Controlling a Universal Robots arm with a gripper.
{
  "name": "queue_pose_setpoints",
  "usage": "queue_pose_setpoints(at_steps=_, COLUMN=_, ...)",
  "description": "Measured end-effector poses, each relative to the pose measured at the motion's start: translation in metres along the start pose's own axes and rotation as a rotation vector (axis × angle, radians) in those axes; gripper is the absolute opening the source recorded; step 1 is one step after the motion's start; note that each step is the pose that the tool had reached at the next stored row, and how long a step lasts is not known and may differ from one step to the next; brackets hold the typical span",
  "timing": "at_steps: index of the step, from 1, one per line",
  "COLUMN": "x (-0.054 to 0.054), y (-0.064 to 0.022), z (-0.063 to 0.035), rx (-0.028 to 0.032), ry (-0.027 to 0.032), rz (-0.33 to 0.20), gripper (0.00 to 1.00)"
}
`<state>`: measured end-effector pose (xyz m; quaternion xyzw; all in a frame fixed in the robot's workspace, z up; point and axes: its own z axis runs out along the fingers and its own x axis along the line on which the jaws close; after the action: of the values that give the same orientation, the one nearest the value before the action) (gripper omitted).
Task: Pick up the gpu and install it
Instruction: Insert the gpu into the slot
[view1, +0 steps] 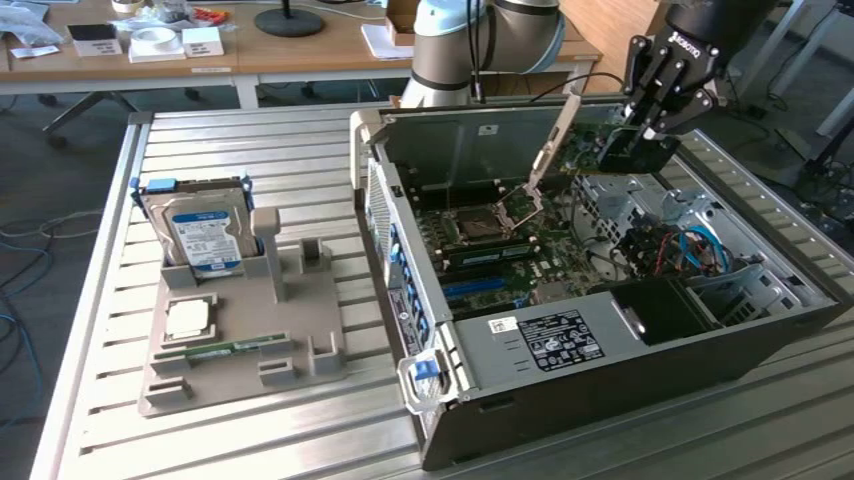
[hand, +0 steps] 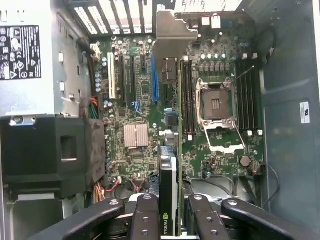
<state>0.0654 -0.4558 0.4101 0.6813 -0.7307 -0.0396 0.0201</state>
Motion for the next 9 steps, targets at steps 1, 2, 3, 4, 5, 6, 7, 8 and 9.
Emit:
queue_pose_setpoints(at_steps=1, x=-0.0001, y=0.0000, z=0.0007, rx=0.0053, ry=-0.0001, rz=-0.004, gripper=0.27)
queue_pose_setpoints(at_steps=2, x=-0.0002, y=0.0001, z=0.0014, rx=0.0103, ry=-0.0001, rz=-0.008, gripper=0.27)
queue_pose_setpoints(at_steps=3, x=-0.0003, y=0.0001, z=0.0020, rx=0.0152, ry=-0.0001, rz=-0.012, gripper=0.27)
queue_pose_setpoints(at_steps=4, x=-0.0004, y=0.0002, z=0.0027, rx=0.0199, ry=-0.0002, rz=-0.016, gripper=0.27)
queue_pose_setpoints(at_steps=5, x=-0.0005, y=0.0003, z=0.0034, rx=0.0244, ry=-0.0002, rz=-0.020, gripper=0.27)
queue_pose_setpoints(at_steps=6, x=-0.0006, y=0.0004, z=0.0041, rx=0.0291, ry=-0.0001, rz=-0.024, gripper=0.27)
queue_pose_setpoints(at_steps=7, x=-0.0007, y=0.0006, z=0.0048, rx=0.0330, ry=-0.0003, rz=-0.027, gripper=0.27)
queue_pose_setpoints(at_steps=8, x=-0.0008, y=0.0007, z=0.0053, rx=0.0367, ry=-0.0002, rz=-0.031, gripper=0.27)
queue_pose_setpoints(at_steps=9, x=-0.0009, y=0.0009, z=0.0058, rx=0.0399, ry=0.0000, rz=-0.035, gripper=0.27)
